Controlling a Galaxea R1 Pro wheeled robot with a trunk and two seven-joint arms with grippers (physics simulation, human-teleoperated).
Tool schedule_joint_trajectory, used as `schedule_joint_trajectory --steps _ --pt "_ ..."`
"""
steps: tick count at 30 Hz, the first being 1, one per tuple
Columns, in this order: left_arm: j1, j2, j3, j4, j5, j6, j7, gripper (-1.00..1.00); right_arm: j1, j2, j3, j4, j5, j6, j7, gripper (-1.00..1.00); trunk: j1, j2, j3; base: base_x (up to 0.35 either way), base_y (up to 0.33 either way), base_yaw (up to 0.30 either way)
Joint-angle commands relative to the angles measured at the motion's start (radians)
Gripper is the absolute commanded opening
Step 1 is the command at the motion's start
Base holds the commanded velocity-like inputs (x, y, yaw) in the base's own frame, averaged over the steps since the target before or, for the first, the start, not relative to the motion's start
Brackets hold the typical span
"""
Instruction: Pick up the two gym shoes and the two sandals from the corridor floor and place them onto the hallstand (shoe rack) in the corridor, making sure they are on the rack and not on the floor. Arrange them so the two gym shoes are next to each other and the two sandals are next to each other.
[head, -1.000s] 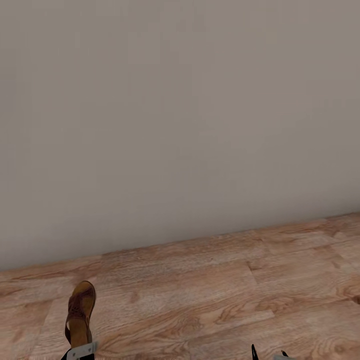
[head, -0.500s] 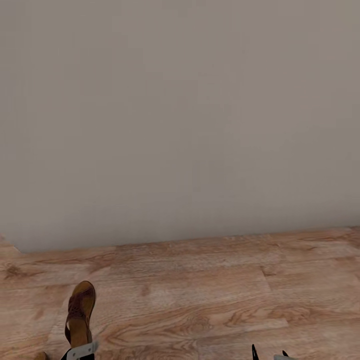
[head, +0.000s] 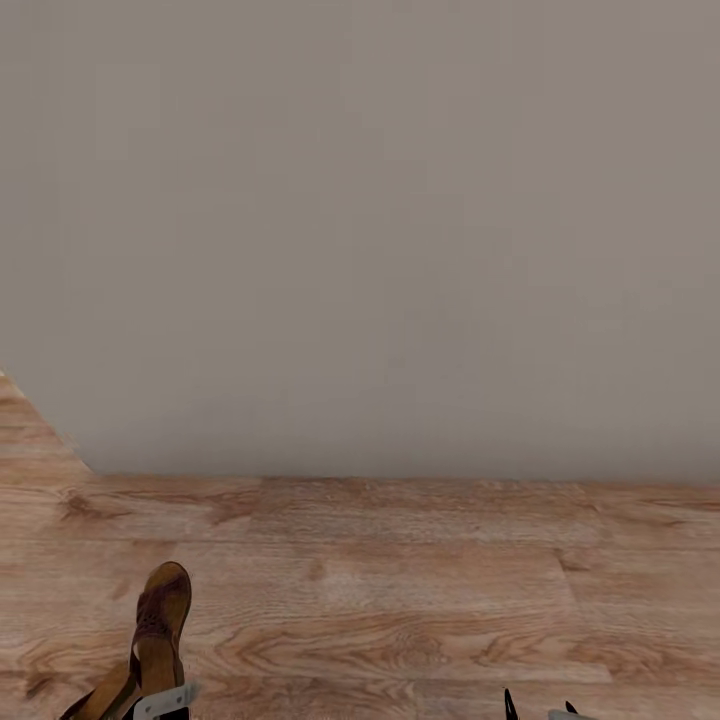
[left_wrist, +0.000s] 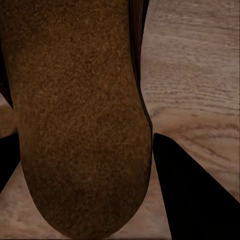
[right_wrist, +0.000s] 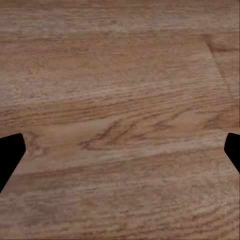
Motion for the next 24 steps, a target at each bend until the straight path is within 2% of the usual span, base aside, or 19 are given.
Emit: schedule_joint_trajectory --steps 1,13,24 --pt "-0.001 0.000 -0.003 0.001 0.006 -0.003 0.001 -1.00 0.000 0.000 0.002 0.000 -0.007 -0.003 0.001 1.00 0.000 0.000 -0.002 0.000 0.000 0.240" --pt "-0.001 0.000 -0.002 0.001 0.006 -0.004 0.001 -1.00 0.000 0.000 0.003 0.002 -0.007 -0.002 0.001 1.00 0.000 0.000 -0.012 0.000 -0.008 0.239" --pt "-0.001 0.000 0.000 0.001 0.004 -0.004 0.001 -1.00 0.000 0.000 0.004 0.003 -0.007 -0.002 0.001 1.00 0.000 0.000 -0.022 0.000 -0.226 0.239"
